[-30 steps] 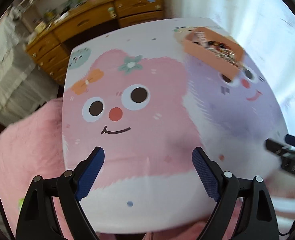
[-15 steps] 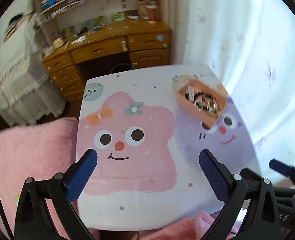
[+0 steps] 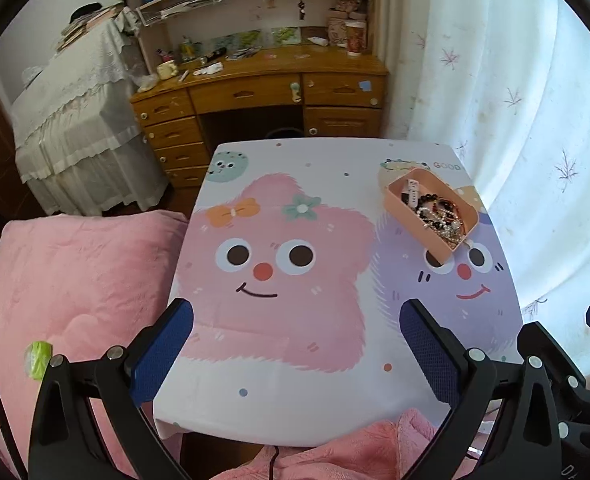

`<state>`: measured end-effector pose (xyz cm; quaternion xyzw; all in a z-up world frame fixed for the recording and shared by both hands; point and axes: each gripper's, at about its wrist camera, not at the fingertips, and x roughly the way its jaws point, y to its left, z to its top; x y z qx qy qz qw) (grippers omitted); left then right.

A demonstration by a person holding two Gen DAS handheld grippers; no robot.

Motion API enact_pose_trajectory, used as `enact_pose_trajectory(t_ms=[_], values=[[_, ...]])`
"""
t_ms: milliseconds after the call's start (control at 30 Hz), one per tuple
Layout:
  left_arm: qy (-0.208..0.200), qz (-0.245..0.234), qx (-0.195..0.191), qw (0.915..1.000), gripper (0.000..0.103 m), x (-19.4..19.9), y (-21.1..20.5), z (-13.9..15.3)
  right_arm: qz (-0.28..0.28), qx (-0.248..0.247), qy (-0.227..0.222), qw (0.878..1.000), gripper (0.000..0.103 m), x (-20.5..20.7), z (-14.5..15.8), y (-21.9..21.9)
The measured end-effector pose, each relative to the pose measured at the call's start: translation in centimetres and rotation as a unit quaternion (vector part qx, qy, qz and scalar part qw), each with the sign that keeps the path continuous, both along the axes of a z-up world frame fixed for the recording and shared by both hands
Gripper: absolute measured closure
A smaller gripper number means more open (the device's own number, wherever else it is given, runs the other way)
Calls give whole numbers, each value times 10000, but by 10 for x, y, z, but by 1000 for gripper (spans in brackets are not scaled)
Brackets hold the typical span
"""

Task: Organize jewelry

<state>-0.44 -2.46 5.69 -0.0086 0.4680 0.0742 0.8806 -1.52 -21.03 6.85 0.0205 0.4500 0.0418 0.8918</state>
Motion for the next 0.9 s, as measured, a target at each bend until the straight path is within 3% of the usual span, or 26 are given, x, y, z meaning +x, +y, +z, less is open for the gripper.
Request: enact_pose_trajectory(t_ms=[900], values=[[206,43,33,9998,1,-11,-1,-9,-23,170,412,9990,0,-6,-15,-7]])
